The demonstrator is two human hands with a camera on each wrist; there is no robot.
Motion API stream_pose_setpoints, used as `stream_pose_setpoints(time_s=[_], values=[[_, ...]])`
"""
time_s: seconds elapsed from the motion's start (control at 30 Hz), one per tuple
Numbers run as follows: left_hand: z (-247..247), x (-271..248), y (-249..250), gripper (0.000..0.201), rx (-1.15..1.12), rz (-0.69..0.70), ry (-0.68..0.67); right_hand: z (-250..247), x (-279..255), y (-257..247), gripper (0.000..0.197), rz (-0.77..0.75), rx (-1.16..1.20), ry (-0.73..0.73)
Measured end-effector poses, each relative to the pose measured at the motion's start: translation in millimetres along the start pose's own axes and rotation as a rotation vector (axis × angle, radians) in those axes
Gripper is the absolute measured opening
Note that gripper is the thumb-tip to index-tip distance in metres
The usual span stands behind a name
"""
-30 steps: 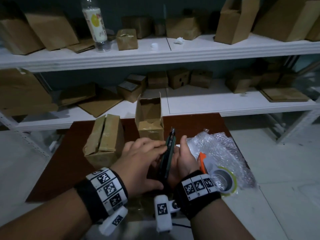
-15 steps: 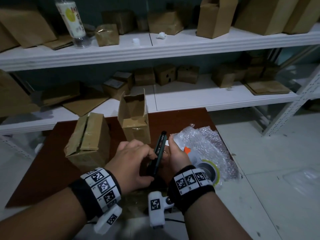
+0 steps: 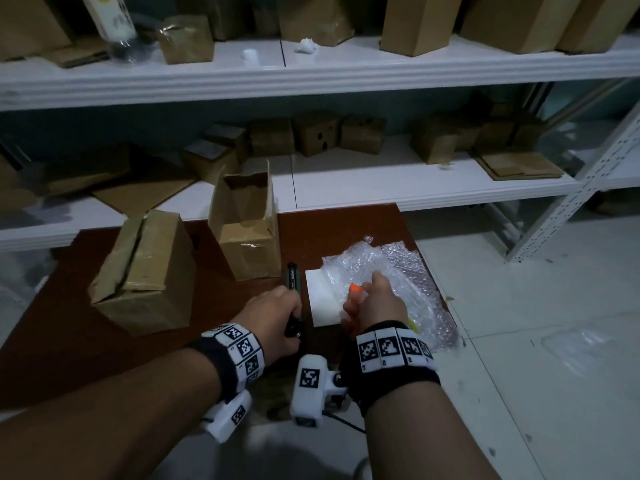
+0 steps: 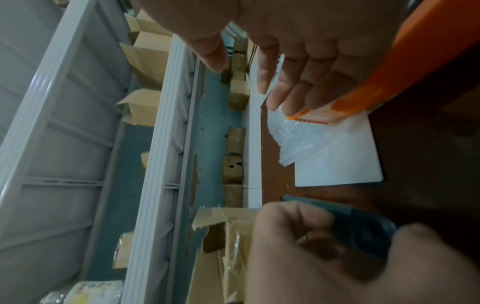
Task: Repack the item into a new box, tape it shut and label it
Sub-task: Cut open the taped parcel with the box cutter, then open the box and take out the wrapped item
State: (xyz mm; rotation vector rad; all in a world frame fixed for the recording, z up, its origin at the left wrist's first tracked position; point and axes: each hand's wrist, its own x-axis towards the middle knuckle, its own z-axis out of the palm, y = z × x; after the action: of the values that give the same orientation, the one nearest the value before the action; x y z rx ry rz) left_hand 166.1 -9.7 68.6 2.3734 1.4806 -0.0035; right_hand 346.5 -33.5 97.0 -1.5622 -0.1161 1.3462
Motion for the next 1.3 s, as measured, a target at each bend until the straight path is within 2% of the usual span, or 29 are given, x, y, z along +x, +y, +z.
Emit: stream_pose_setpoints(time_s=[0.27,0.4,0.5,0.63,0.77,0.87,0.93,1.03,1.1,1.17,1.23,1.3], values=[[30.2,30.5,-3.8,0.037,-0.032,-0.016,-0.052,-2.1,7.2,-4.8,0.028,-0.005,0.024,-0.009],[27.8,24.9,-10.9,0.04,-0.023,0.04,-0.082,5.8,5.4,-3.9,0.029,-0.019,0.035,-0.026],[17.0,7.0,-18.4,0.044,-0.021,0.075,-0.04,18.9,3.0,1.2,0.031,-0.027,0.062,-0.075],[-17.2,-39.2,-36.3,0.028,-0.038,0.094,0.139,44.7,-9.0,8.5,0.031,-0.007,0.048,-0.152],[-62.0,-94.3,-57.6,0.025,0.011,0.09,0.4,83.7,-24.7,23.8,0.032,-0.04,0.002,-0.23],[-88.0,-122.5,-80.5,0.032,-0.003,-0.024,0.621,111.3,-45.7,35.0,0.032,-0.1,-0.085,-0.323],[-101.9,-129.2,-100.1,0.045,-0.015,-0.205,0.69,124.8,-59.3,43.2,0.03,-0.167,-0.19,-0.37],[-116.5,-127.4,-131.6,0.067,-0.124,-0.489,0.59,137.8,-72.7,60.2,0.026,-0.312,-0.348,-0.408],[-118.4,-123.6,-150.1,0.074,-0.284,-0.556,0.485,143.1,-78.1,71.3,0.025,-0.338,-0.399,-0.421],[-115.3,-120.1,-160.9,0.07,-0.374,-0.566,0.4,145.9,-79.4,79.9,0.021,-0.344,-0.425,-0.426],[-111.3,-119.4,-162.2,0.058,-0.345,-0.564,0.347,146.2,-79.0,83.5,0.016,-0.382,-0.51,-0.43],[-106.1,-120.6,-160.3,0.045,-0.29,-0.555,0.33,145.6,-80.2,83.9,0.023,-0.422,-0.619,-0.444]])
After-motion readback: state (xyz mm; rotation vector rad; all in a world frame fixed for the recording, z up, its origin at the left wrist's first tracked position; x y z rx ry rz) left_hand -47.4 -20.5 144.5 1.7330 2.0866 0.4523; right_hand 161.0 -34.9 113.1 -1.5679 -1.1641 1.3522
